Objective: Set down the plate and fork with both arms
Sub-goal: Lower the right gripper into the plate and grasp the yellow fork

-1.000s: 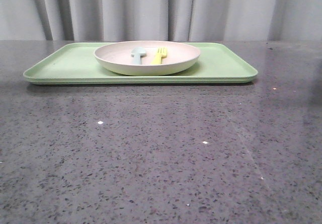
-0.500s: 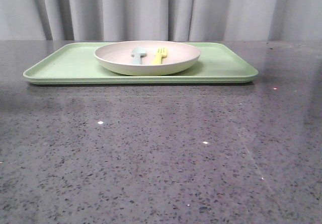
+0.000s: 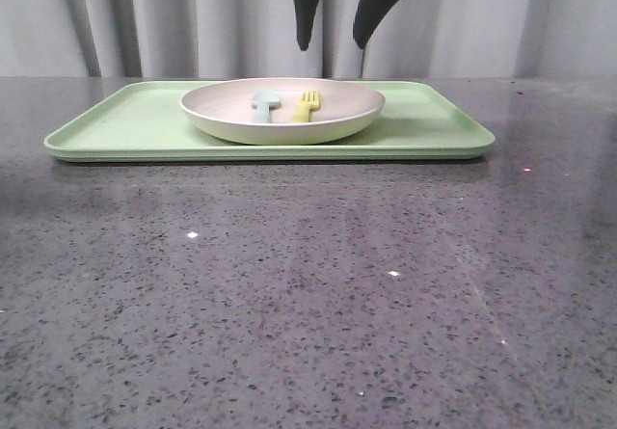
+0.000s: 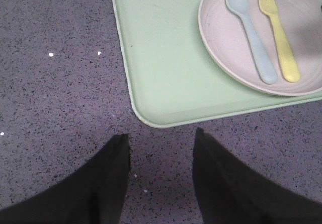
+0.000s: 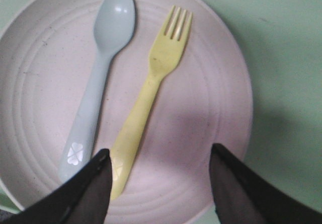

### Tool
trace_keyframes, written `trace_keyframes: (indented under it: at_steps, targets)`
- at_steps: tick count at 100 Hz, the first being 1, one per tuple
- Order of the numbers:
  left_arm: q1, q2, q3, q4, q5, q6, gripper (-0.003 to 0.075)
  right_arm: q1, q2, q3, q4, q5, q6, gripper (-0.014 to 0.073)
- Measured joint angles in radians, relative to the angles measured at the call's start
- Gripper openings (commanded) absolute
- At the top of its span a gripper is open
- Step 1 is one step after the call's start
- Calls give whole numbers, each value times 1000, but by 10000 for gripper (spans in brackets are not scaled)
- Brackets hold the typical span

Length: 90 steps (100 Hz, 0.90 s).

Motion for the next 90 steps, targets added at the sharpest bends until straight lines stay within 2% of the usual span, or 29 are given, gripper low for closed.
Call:
trace_keyframes:
  at_steps: [90]
  targets:
    - [0,0,0,0,0,0,303,0,147,-35,71,-30,50,435]
